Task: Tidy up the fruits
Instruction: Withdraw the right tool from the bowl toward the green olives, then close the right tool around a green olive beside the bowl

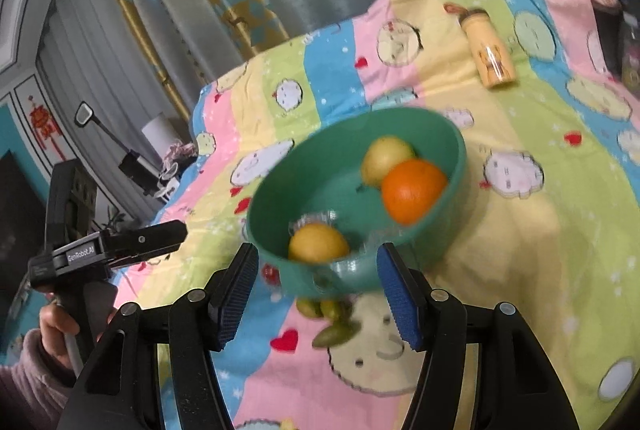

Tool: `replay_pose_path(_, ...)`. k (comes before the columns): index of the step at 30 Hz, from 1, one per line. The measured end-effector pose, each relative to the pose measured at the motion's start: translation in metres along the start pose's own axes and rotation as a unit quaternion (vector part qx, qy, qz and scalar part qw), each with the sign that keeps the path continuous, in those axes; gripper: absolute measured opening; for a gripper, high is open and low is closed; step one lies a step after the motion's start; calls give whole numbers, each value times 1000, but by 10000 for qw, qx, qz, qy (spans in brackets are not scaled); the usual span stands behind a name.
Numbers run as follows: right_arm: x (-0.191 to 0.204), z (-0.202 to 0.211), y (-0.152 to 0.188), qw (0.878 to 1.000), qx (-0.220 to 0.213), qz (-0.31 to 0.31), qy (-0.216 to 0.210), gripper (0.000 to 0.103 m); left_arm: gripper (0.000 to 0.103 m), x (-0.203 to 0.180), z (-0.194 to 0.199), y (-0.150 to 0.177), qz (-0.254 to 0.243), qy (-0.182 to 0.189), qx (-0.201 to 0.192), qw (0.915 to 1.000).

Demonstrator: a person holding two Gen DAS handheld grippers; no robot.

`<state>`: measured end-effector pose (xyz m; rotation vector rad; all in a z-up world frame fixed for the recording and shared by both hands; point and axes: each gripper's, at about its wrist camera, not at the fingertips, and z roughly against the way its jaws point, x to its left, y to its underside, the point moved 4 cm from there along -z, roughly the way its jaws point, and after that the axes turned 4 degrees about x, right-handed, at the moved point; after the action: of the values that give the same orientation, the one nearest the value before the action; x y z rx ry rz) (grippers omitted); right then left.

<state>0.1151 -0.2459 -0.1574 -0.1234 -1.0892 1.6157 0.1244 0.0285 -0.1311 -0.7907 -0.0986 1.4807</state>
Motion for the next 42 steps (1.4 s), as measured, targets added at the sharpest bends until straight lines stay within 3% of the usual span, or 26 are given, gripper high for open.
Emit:
replay_pose_path(10, 15, -12, 39, 9973, 694, 239, 56, 63, 101, 10, 6, 41, 100, 82, 309, 9994)
replay_pose_path(15, 28, -17, 50, 9953, 863, 435, 74, 63, 100, 11, 4, 53, 135, 182, 440, 9988)
replay_pose_path(21, 28, -22, 52, 9935, 921, 518, 429, 63, 96, -4, 2, 67, -141, 464, 553, 9973)
replay_pose_path(34, 26, -60, 45, 9867, 1131, 486, 1063, 47, 95, -14, -7, 73, -398, 827, 645, 9937)
replay_pose_path(41, 25, -71, 43, 9836, 1154, 605, 1245, 31, 95, -5, -10, 72, -271, 856, 695, 9935)
replay_pose_path(42, 26, -71, 43, 9825, 1178, 674, 1276, 25, 95, -5, -11, 73, -275, 859, 700, 9935)
